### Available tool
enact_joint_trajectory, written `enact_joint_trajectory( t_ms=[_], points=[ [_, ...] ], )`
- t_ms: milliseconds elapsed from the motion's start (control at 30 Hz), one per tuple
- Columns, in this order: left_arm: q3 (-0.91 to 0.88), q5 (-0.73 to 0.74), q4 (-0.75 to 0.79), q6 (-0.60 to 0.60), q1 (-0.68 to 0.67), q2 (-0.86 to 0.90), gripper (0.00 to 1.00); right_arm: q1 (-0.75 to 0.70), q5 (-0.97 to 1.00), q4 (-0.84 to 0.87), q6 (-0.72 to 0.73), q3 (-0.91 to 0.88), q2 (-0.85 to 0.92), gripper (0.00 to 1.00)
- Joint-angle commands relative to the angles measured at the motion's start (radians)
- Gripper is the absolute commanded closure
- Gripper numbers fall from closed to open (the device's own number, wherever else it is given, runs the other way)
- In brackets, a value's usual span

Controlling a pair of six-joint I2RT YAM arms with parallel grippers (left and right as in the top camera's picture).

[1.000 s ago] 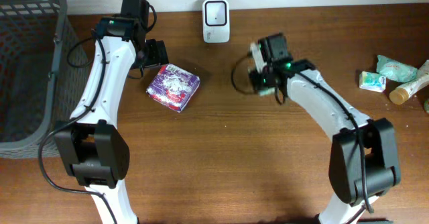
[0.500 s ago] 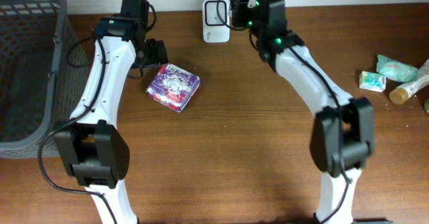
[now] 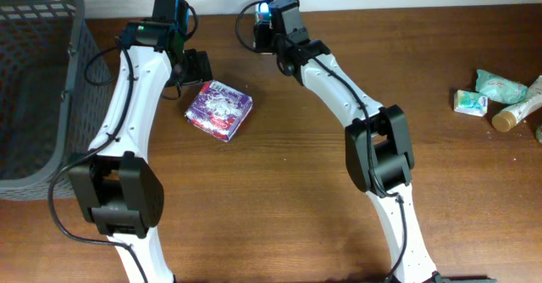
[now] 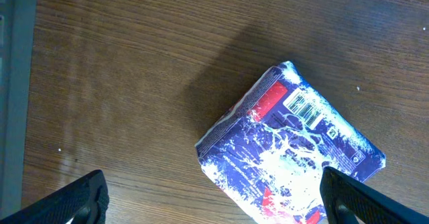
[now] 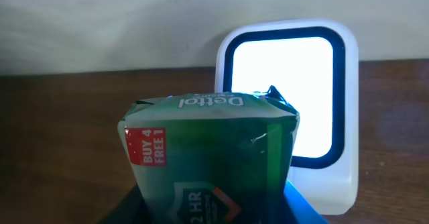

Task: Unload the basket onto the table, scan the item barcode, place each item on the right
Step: 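Carry the Dettol box to the right edge and drop it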

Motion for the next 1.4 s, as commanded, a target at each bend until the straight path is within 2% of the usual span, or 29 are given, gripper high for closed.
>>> enact_joint_trajectory(
  t_ms=[0, 67, 133, 267, 333, 467, 600, 700, 733, 767, 800, 833, 967, 1033, 1067, 1100, 1167, 1233, 1367],
  points=[
    [0.006, -0.01, -0.002, 0.002, 0.006, -0.019, 0.01, -0.008, 0.053, -0.007, -0.066, 0.055, 0.001, 0.69],
    [0.006, -0.01, -0.002, 0.002, 0.006, -0.019, 0.01, -0.027, 0.126, -0.095, -0.069, 0.106, -0.019, 0.69],
    [0.006, -0.01, -0.002, 0.002, 0.009, -0.019, 0.01, -0.072, 0.288, -0.275, -0.068, 0.201, -0.038, 0.7],
    [0.006, -0.01, -0.002, 0.002, 0.006, -0.019, 0.01, -0.22, 0.336, -0.602, -0.067, 0.345, -0.041, 0.72],
    [0.006, -0.01, -0.002, 0.002, 0.006, -0.019, 0.01, -0.345, 0.337, -0.78, -0.067, 0.348, -0.04, 0.72],
    [0.006, -0.01, -0.002, 0.002, 0.006, -0.019, 0.01, -0.566, 0.352, -1.004, -0.064, 0.325, -0.029, 0.73],
    [0.006, -0.01, -0.002, 0.002, 0.006, -0.019, 0.01, -0.764, 0.385, -1.064, -0.075, 0.24, -0.029, 0.72],
    [0.006, -0.01, -0.002, 0.001, 0.006, -0.019, 0.01, -0.843, 0.365, -1.036, -0.123, 0.179, -0.028, 0.56],
    [0.006, -0.01, -0.002, 0.002, 0.006, -0.019, 0.01, -0.856, 0.349, -1.029, -0.126, 0.171, -0.028, 0.41],
    [0.006, -0.01, -0.002, 0.002, 0.006, -0.019, 0.01, -0.866, 0.326, -1.017, -0.125, 0.164, -0.028, 0.1],
    [0.006, -0.01, -0.002, 0.002, 0.006, -0.019, 0.01, -0.866, 0.325, -1.011, -0.125, 0.164, -0.028, 0.03],
    [0.006, -0.01, -0.002, 0.002, 0.006, -0.019, 0.01, -0.865, 0.325, -1.006, -0.125, 0.167, -0.029, 0.0],
    [0.006, -0.01, -0.002, 0.002, 0.006, -0.019, 0.01, -0.826, 0.264, -1.033, -0.125, 0.222, -0.082, 0.01],
    [0.006, -0.01, -0.002, 0.002, 0.01, -0.019, 0.01, -0.787, 0.059, -1.057, -0.126, 0.247, -0.146, 0.01],
    [0.006, -0.01, -0.002, 0.002, 0.013, -0.019, 0.01, -0.763, -0.104, -1.069, -0.126, 0.248, -0.177, 0.01],
    [0.006, -0.01, -0.002, 0.002, 0.013, -0.019, 0.01, -0.726, -0.323, -1.083, -0.173, 0.248, -0.197, 0.01],
    [0.006, -0.01, -0.002, 0.002, 0.013, -0.019, 0.01, -0.655, -0.546, -1.108, -0.272, 0.242, -0.195, 0.01],
    [0.006, -0.01, -0.002, 0.002, 0.013, -0.019, 0.01, -0.571, -0.56, -1.125, -0.303, 0.218, -0.194, 0.01],
    [0.006, -0.01, -0.002, 0.002, 0.011, -0.019, 0.01, -0.391, -0.425, -1.127, -0.302, 0.203, -0.193, 0.01]
  ],
)
